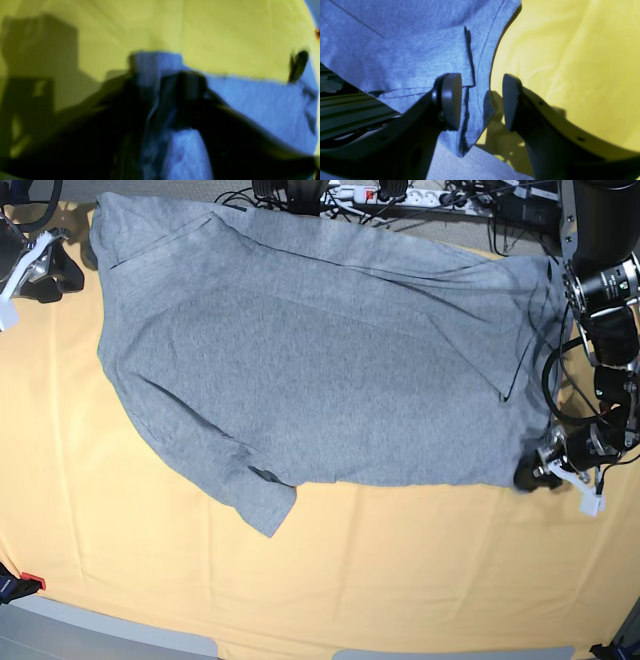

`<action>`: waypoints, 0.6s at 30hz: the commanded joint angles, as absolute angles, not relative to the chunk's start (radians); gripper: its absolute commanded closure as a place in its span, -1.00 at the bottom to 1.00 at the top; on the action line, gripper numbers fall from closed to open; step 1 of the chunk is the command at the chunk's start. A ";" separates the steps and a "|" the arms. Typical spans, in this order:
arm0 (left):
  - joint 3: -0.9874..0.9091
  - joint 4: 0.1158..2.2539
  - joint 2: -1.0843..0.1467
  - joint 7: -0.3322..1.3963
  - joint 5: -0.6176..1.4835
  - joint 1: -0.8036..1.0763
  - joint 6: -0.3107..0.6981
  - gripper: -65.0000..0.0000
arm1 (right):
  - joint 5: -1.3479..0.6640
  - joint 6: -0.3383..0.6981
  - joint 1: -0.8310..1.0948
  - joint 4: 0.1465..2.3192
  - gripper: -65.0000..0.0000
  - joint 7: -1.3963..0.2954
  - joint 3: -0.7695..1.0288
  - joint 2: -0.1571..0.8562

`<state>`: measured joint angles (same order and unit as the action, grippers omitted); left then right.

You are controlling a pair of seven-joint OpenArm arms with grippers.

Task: Layout the t-shirt on the table in an organized manner, then fold the t-shirt properly
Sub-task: 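Grasp the hem corners with both grippers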

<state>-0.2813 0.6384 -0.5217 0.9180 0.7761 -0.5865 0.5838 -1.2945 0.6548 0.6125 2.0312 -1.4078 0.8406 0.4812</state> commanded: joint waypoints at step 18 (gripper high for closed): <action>-0.282 0.647 -0.534 0.944 0.832 -0.668 0.614 1.00 | -1.080 0.698 0.321 1.975 0.12 -1.028 0.689 0.466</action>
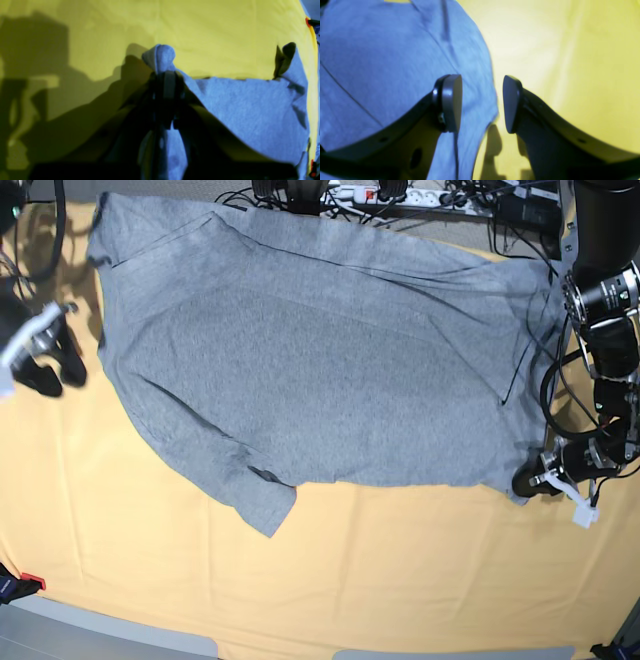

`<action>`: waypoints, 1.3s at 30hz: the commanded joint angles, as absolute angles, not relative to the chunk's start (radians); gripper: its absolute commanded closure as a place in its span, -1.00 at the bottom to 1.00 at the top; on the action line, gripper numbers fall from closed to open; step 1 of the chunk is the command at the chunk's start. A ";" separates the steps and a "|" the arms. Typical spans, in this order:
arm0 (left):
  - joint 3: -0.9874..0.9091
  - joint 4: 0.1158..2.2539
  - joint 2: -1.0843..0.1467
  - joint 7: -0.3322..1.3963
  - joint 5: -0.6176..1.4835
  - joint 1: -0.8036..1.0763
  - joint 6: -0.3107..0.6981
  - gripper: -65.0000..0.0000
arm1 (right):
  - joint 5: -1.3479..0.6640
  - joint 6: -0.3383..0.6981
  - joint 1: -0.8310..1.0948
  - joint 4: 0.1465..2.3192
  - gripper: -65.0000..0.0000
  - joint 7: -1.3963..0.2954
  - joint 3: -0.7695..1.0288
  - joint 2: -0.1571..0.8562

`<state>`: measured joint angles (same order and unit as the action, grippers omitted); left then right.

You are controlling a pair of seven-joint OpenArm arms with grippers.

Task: Layout the t-shirt on the table in an organized manner, then fold the t-shirt properly
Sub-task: 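Grasp the hem corners with both grippers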

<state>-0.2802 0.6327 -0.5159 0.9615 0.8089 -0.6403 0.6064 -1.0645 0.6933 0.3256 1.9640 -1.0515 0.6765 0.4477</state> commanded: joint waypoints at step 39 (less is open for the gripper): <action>-0.282 0.647 -0.535 0.959 0.856 -0.661 0.614 1.00 | -1.037 0.698 -0.330 0.925 0.82 -1.119 0.268 0.383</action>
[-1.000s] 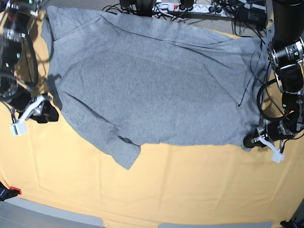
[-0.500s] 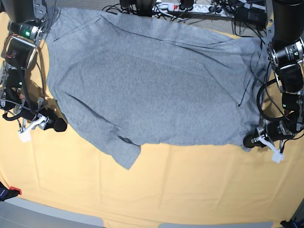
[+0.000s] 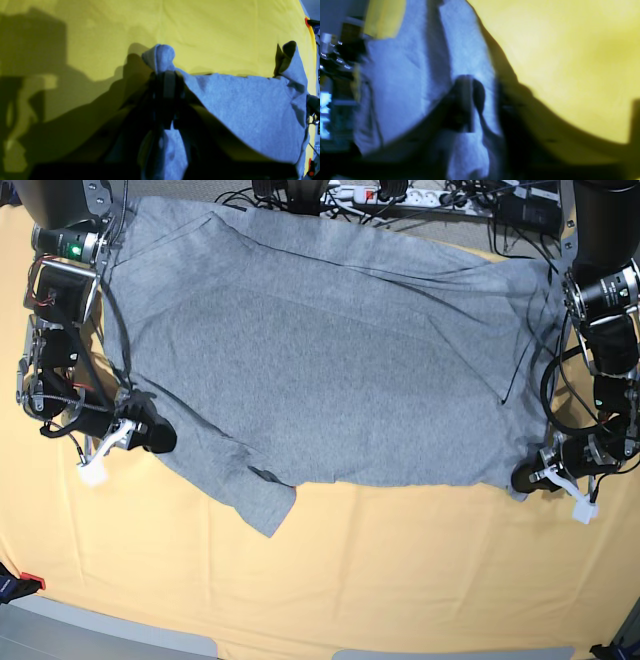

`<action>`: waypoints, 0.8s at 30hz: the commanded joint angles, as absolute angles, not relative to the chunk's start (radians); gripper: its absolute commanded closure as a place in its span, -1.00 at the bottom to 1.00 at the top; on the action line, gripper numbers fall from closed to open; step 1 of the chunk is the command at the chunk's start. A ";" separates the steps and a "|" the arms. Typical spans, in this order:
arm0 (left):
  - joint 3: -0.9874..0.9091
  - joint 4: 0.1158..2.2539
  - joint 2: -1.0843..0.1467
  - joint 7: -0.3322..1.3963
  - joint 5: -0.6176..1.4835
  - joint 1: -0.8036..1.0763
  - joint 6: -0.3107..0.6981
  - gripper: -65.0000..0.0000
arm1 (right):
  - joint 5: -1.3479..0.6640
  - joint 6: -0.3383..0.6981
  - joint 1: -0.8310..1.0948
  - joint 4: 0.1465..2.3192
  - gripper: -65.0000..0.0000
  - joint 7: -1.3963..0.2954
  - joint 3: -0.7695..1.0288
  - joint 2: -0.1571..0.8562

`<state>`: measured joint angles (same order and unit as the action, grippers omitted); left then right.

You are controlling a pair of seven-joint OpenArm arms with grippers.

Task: Layout the t-shirt on the table in an organized manner, then fold the t-shirt properly
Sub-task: 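Grasp the hem corners with both grippers, then fold the hem side over toward the collar with both grippers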

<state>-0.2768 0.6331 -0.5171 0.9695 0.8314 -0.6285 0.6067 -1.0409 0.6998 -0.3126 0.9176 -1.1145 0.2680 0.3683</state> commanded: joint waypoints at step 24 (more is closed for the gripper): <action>-0.261 0.647 -0.511 0.829 0.765 -0.877 0.634 1.00 | -0.601 0.687 -0.616 0.926 1.00 -0.957 0.268 0.405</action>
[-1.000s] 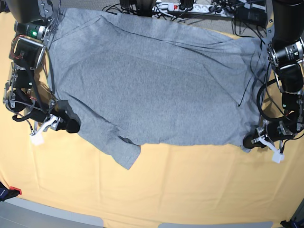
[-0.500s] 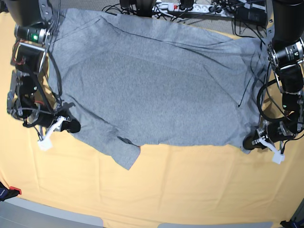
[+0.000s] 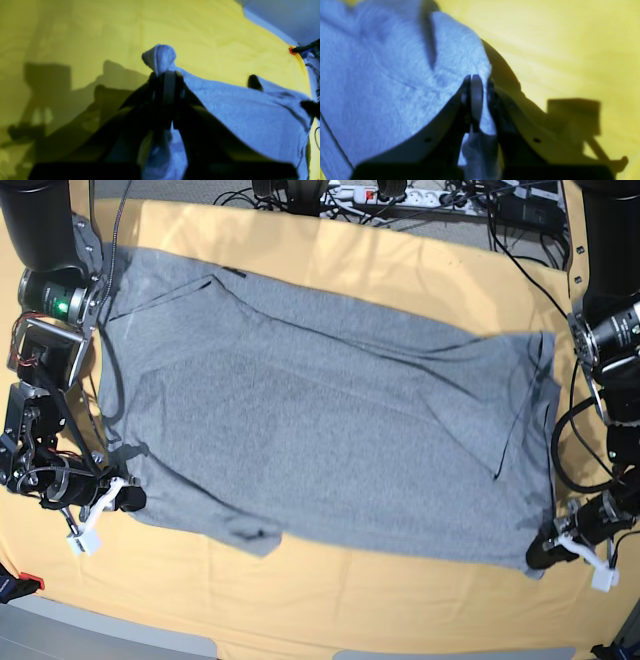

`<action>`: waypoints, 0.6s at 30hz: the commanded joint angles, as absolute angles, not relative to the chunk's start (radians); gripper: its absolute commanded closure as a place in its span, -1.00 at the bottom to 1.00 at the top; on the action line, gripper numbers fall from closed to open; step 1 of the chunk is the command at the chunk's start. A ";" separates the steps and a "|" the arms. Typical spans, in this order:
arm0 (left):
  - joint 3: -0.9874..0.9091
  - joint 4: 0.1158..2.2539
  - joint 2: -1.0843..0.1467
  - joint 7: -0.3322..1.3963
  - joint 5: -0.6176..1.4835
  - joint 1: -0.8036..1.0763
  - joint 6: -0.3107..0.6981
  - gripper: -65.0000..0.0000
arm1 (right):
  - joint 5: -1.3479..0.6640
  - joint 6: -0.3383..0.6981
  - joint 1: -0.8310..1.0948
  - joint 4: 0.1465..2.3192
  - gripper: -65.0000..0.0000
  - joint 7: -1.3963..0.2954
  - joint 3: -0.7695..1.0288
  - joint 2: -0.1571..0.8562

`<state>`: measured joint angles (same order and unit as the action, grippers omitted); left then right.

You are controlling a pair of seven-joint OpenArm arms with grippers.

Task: Layout the t-shirt on the table in an organized manner, then fold the t-shirt properly
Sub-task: 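Fold the hem side over toward the collar with both grippers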

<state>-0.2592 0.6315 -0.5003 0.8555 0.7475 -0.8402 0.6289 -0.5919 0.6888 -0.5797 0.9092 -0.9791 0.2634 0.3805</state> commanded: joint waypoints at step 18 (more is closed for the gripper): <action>-0.104 0.649 -0.466 1.056 0.933 -0.876 0.698 1.00 | -0.978 0.698 -0.601 0.962 1.00 -1.274 0.268 0.419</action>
